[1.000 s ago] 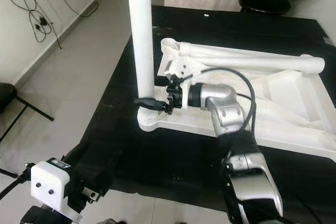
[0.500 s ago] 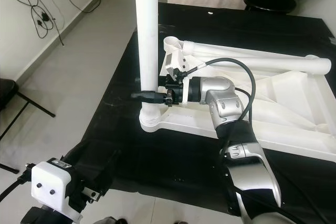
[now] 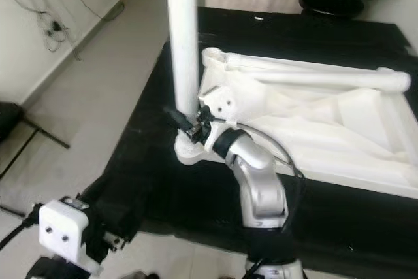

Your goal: Building children table

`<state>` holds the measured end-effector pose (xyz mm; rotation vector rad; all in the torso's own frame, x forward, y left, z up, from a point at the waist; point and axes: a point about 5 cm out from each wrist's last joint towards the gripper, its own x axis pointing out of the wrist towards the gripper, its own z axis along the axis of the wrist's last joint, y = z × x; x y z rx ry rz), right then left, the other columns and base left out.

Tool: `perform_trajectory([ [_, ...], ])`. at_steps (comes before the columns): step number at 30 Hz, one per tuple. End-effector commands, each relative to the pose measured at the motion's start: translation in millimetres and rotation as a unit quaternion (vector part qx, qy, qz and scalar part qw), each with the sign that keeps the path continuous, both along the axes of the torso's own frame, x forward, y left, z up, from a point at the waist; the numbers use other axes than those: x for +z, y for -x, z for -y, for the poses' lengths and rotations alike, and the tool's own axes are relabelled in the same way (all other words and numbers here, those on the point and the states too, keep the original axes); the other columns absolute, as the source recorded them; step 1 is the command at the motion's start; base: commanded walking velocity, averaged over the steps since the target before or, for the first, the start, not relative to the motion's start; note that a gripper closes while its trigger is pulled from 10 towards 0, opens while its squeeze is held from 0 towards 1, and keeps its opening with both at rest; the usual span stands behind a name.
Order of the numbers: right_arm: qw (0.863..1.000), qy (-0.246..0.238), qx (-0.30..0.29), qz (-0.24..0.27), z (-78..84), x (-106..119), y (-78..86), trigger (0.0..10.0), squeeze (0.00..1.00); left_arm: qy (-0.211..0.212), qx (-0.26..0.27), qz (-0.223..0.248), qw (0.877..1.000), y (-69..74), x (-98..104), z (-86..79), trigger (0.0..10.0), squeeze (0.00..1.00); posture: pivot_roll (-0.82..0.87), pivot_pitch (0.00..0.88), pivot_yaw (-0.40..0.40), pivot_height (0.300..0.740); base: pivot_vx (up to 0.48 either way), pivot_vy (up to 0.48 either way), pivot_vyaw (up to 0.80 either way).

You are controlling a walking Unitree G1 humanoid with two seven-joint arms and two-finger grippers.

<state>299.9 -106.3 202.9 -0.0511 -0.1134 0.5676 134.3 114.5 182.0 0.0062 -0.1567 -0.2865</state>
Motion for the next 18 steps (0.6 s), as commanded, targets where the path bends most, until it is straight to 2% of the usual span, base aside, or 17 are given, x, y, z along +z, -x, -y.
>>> perform_trajectory([
  [1,0.999,0.007,-0.001,-0.052,0.9,-19.5,3.6,0.0,0.0,0.002,-0.006,-0.008,1.0,0.6,-2.6,0.8,10.0,0.0,0.07,0.178,-0.022,0.74,0.0,0.0,0.0],
  [8,0.999,0.007,0.005,-0.042,-1.7,-15.8,-0.7,0.0,0.0,0.003,-0.008,-0.009,1.0,0.9,-3.2,1.6,10.0,0.0,0.07,0.178,-0.023,0.74,0.0,0.0,0.0],
  [9,0.999,0.006,0.014,-0.042,-3.7,-13.4,-2.4,4.5,0.0,0.003,-0.007,-0.009,1.0,1.2,-3.3,1.6,10.0,0.0,0.07,0.177,-0.026,0.74,0.0,0.0,0.0],
  [11,0.999,0.006,0.014,-0.042,-3.7,-13.4,-2.4,4.5,0.0,0.003,-0.007,-0.009,1.0,1.2,-3.3,1.6,10.0,0.0,0.07,0.177,-0.026,0.74,0.0,0.0,0.0],
  [12,0.998,0.005,0.046,-0.032,-7.5,-9.7,-4.5,10.0,0.0,0.004,-0.006,-0.008,1.0,1.4,-3.3,1.8,10.0,0.0,0.07,0.171,-0.028,0.74,0.0,0.0,0.0],
  [13,0.998,-0.003,0.065,-0.027,-10.1,-5.2,-6.1,10.0,1.0,0.004,-0.005,-0.008,1.0,1.5,-3.3,1.9,10.0,0.0,0.07,0.171,-0.028,0.74,0.0,0.0,0.0],
  [16,0.995,-0.013,0.095,-0.023,-11.3,0.2,-8.1,10.0,1.0,0.004,-0.004,-0.007,1.0,1.5,-3.1,2.1,10.0,0.0,0.07,0.167,-0.027,0.74,0.0,0.0,0.0],
  [18,0.983,-0.003,0.182,-0.007,-14.9,14.8,-10.7,10.0,1.0,0.003,-0.004,-0.007,1.0,1.3,-2.7,2.6,10.0,0.0,0.07,0.164,-0.02,0.74,0.0,0.0,0.0],
])
